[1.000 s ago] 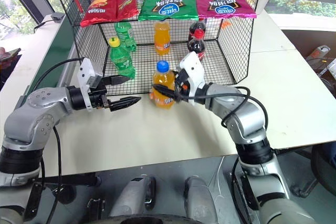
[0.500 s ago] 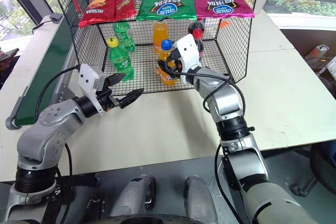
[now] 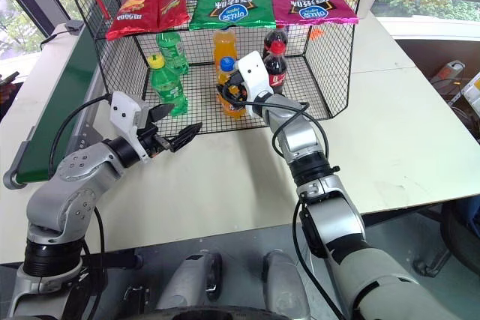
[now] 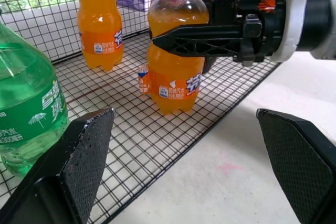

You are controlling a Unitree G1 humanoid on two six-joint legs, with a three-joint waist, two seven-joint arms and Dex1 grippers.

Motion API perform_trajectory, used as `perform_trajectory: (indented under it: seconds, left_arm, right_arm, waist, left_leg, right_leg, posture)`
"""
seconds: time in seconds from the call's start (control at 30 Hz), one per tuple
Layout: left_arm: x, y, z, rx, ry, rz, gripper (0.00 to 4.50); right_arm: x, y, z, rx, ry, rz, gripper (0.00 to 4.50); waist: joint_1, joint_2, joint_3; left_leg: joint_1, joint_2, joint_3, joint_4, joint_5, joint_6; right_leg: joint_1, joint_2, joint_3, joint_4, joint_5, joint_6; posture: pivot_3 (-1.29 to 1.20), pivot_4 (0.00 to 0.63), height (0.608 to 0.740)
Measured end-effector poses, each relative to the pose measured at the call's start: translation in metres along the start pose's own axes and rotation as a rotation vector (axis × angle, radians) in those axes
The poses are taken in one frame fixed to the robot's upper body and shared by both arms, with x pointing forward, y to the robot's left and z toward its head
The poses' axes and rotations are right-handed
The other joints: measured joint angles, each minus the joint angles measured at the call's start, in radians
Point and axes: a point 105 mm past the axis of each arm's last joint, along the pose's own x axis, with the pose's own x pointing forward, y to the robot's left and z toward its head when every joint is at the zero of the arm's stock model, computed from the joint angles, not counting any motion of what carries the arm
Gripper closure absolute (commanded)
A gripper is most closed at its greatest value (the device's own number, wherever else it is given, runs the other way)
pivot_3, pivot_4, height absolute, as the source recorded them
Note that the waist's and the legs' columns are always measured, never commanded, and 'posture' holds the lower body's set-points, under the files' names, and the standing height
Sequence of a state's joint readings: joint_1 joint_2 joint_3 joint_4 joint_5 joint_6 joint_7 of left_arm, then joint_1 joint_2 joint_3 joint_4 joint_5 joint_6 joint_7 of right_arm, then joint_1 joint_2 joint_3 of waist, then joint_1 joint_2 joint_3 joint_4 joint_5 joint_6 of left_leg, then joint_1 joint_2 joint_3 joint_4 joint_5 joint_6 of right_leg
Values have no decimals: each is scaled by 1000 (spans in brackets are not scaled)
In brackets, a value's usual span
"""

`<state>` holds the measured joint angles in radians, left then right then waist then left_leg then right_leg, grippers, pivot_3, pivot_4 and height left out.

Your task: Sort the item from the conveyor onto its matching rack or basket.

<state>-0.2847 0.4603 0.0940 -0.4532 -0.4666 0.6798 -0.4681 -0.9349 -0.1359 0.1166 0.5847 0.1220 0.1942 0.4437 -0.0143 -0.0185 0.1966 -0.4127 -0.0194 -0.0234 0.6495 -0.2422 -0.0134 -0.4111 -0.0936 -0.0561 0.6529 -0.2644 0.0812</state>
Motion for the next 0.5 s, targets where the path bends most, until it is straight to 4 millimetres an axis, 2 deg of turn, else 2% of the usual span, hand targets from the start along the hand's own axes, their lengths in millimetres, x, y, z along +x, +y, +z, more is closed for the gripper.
perform_trajectory:
  seconds: [0.2, 0.33, 0.5]
  left_arm:
    - [1, 0, 1, -1, -12, 10, 0]
    - [1, 0, 2, 1, -17, 13, 0]
    - [2, 0, 2, 1, -22, 12, 0]
  right_arm:
    - [4, -3, 0, 2, -5, -10, 1986]
    - [6, -4, 2, 4, -16, -14, 76]
    - [7, -5, 13, -3, -46, -7, 18]
  waist:
    - [0, 0, 0]
    - [0, 0, 0]
    - [0, 0, 0]
  left_leg:
    - [0, 0, 0, 0, 0, 0]
    - [0, 0, 0, 0, 0, 0]
    - [1, 0, 0, 0, 0, 0]
  right_leg:
    - [0, 0, 0, 0, 0, 0]
    - [0, 0, 0, 0, 0, 0]
    - [0, 0, 0, 0, 0, 0]
  posture:
    - [0, 150, 739]
    - [0, 150, 739]
    - [0, 150, 739]
